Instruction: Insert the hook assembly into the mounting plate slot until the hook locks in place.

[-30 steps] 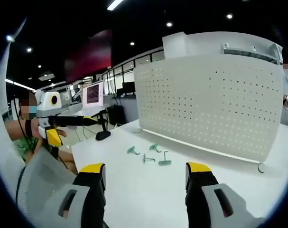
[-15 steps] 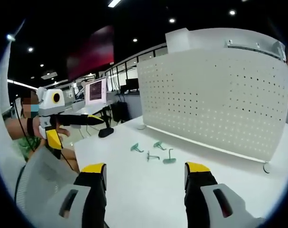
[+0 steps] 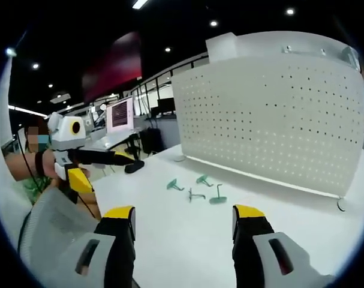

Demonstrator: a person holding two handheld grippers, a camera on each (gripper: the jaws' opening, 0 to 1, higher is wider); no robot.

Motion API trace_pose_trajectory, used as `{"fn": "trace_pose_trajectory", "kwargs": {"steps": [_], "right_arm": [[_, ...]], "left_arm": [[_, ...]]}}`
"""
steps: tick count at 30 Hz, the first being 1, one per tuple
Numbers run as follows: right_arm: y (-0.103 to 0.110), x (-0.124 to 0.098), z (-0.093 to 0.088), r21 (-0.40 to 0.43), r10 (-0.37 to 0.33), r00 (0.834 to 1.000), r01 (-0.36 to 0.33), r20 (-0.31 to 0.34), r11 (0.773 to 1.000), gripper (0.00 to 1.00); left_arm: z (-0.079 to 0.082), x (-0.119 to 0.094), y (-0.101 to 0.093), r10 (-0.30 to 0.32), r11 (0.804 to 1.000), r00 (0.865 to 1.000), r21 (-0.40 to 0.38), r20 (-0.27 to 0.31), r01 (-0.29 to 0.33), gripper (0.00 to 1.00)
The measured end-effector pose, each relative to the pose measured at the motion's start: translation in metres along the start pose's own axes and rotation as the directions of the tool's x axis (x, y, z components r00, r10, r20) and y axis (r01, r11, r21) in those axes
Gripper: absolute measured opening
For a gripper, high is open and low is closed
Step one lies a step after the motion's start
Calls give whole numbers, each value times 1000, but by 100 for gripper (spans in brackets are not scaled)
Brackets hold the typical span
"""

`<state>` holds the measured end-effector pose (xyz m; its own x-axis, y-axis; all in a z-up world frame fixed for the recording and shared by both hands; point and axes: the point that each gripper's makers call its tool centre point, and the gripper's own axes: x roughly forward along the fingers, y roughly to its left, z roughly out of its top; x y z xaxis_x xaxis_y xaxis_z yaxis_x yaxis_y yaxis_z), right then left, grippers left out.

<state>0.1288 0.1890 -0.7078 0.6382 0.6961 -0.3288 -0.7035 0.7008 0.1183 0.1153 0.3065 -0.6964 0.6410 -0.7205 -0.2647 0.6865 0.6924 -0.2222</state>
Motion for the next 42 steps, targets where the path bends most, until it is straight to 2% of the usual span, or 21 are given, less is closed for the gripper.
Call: {"fn": "trace_pose_trajectory", "kwargs": {"steps": [12,18,24,27,30,37,42], "right_arm": [[-1,-4,-5,17,-23,1000,23,1,1000,66],[-3,-7,-7,30,-36,999,36,4,999,66],[-2,-8,-8,39,-42,999,41,5,998,65],[-1,-8,-9,39,-41,999,41,4,998,65],[0,-7,-9,39,-37,999,37,5,999,65],[3,-8,-13,41,-29,1000,29,-7,999,65],[2,-10,-15,42,-28,999,28,-16,999,64]], "left_arm": [[-6,16,11,-2,1000,1000,-27,-11,2,86],[-16,23,18,4,1000,999,-27,-46,-5,86],[-23,22,27,22,999,997,-33,-68,-25,84],[-32,21,35,54,998,991,32,-121,-51,83],[-37,22,38,60,997,987,52,-148,-53,83],[-40,21,49,80,997,986,5,-144,-80,80],[-47,21,56,101,995,981,3,-165,-102,79]]}}
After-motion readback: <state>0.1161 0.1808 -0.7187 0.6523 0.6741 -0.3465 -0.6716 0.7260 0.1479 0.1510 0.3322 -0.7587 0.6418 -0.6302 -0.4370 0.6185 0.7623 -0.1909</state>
